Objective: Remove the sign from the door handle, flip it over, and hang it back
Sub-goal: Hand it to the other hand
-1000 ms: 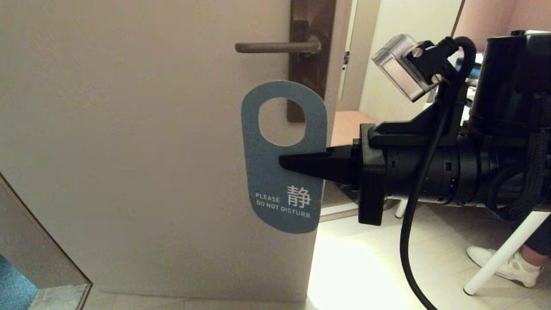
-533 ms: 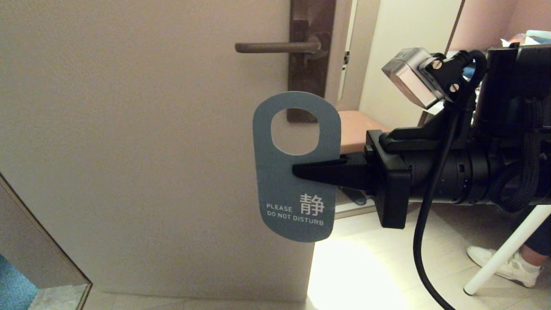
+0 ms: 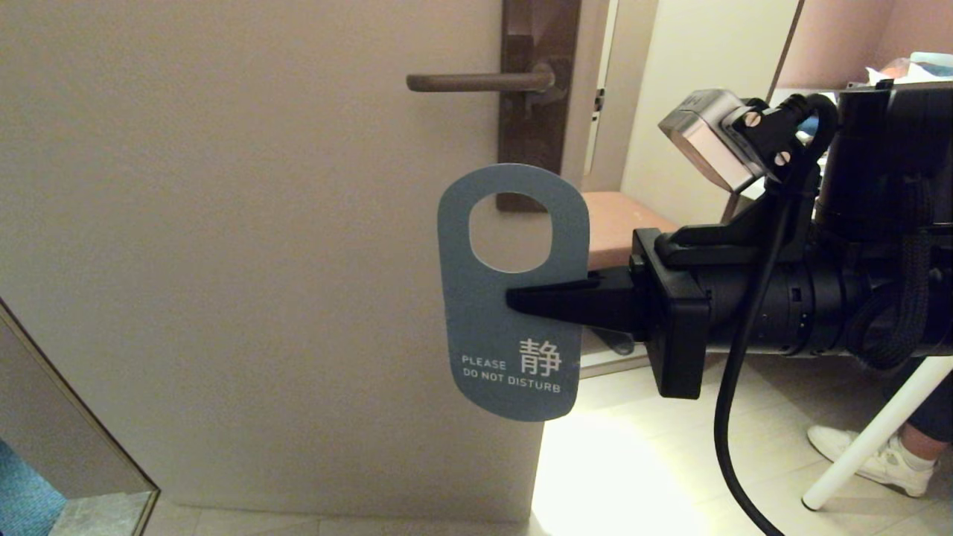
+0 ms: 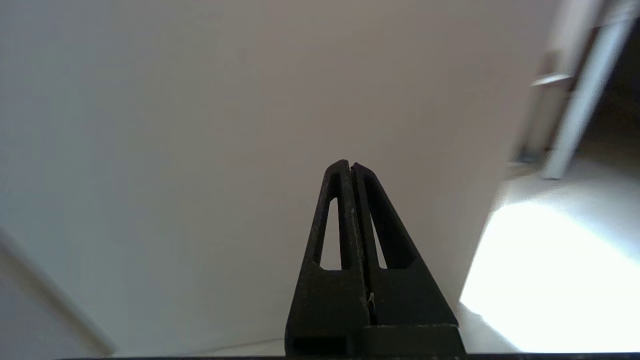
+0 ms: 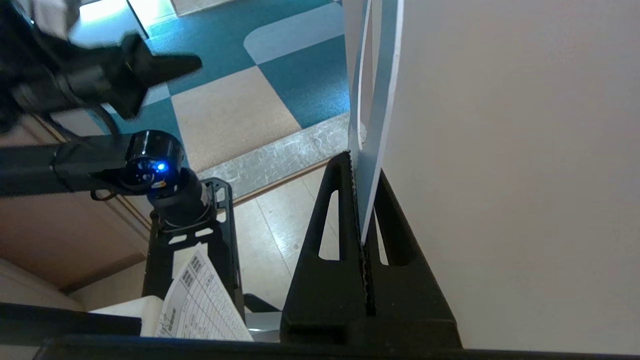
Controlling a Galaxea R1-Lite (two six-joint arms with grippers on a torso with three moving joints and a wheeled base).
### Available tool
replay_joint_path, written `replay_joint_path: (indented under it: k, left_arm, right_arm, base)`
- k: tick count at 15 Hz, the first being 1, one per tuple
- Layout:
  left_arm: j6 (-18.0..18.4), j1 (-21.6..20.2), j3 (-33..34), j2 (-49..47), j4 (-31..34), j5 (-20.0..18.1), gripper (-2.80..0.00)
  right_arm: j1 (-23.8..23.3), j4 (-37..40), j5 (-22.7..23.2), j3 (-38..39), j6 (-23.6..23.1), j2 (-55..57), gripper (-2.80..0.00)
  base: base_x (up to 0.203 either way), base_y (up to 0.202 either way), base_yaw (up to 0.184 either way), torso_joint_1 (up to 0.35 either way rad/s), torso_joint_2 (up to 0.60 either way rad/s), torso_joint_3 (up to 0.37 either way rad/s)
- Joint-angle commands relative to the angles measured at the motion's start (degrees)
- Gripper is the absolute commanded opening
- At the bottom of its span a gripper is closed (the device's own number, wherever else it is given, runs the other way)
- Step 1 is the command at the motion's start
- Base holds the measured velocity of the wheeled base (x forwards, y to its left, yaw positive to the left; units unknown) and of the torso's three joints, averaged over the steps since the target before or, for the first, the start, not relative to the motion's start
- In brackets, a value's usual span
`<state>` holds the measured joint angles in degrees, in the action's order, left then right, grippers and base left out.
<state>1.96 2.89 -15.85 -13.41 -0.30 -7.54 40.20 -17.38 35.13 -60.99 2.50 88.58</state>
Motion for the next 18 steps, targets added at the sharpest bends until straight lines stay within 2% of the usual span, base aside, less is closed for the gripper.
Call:
replay_joint_path:
  k: [1,4,7,9,13,16,18]
  left_arm:
    - [-1.6,3.9,-4.0,-9.1,-1.2,-0.4,-2.80]
    - [-4.3,9.5,-6.7,-18.2,-7.1,-0.7,-2.80]
    - [-6.8,11.0,-9.0,-27.8,-13.7,-1.1,-2.80]
    - [-9.6,11.3,-11.2,-33.7,-16.9,-3.2,-2.80]
    - [-12.0,10.7,-12.7,-44.2,-26.2,-12.9,-2.80]
    - [-16.5,10.1,-13.0,-49.7,-33.7,-20.1,-2.80]
    - [-18.2,10.0,-13.0,-51.6,-35.8,-24.9,-2.80]
  right_arm:
    - [0.0,-0.2,0.1,-0.2,0.0,0.1,-2.80]
    - [-0.1,-0.2,0.1,-0.2,0.0,-0.1,-2.80]
    - [-1.1,-0.2,0.1,-0.3,0.0,-0.3,-2.80]
    - [-1.6,-0.2,0.1,-0.3,0.0,-0.4,-2.80]
    - [-1.7,-0.2,0.2,-0.4,0.0,-0.5,-2.80]
    - [-1.7,-0.2,0.4,-0.9,0.1,-0.3,-2.80]
    - [-1.7,-0.2,1.3,-1.2,0.1,-0.3,-2.80]
  base:
    - [0.000,0.000,0.000,0.000,0.00,0.000]
    - [0.000,0.000,0.000,0.000,0.00,0.000]
    - [0.000,0.000,0.000,0.000,0.00,0.000]
    - [0.000,0.000,0.000,0.000,0.00,0.000]
    - [0.000,0.000,0.000,0.000,0.00,0.000]
    - [0.000,0.000,0.000,0.000,0.00,0.000]
    - [0.000,0.000,0.000,0.000,0.00,0.000]
